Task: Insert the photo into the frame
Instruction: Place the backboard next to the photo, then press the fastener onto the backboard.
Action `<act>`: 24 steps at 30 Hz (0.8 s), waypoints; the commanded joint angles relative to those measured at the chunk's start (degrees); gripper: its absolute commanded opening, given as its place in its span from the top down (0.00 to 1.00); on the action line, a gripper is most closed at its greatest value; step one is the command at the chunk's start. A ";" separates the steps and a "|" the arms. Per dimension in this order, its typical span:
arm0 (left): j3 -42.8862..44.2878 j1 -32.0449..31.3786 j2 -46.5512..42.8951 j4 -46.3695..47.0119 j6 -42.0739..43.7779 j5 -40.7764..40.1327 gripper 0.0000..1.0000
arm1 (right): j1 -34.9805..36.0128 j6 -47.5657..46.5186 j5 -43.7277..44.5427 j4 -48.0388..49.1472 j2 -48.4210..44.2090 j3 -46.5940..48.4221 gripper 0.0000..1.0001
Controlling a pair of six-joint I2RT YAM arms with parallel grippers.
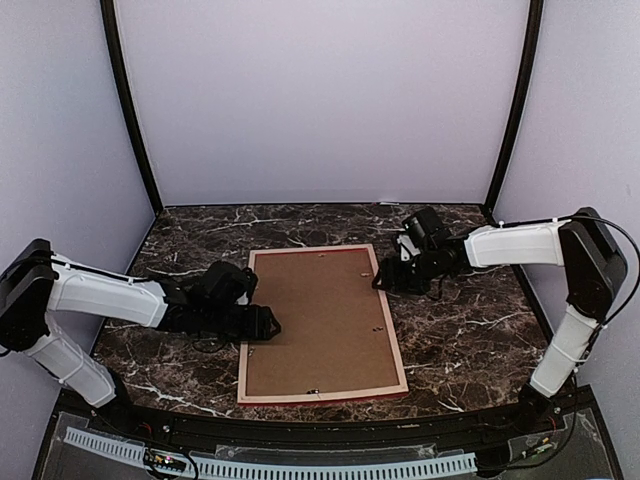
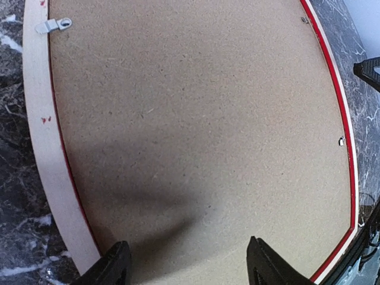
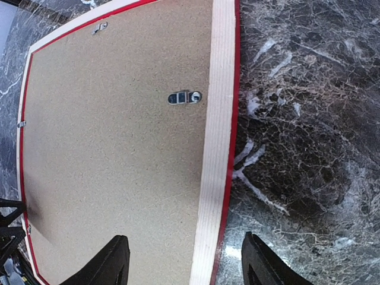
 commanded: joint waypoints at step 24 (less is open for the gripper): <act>25.70 13.68 12.50 -15.51 29.52 -4.04 0.28 | 0.06 -3.38 -1.49 5.34 6.17 -0.02 0.38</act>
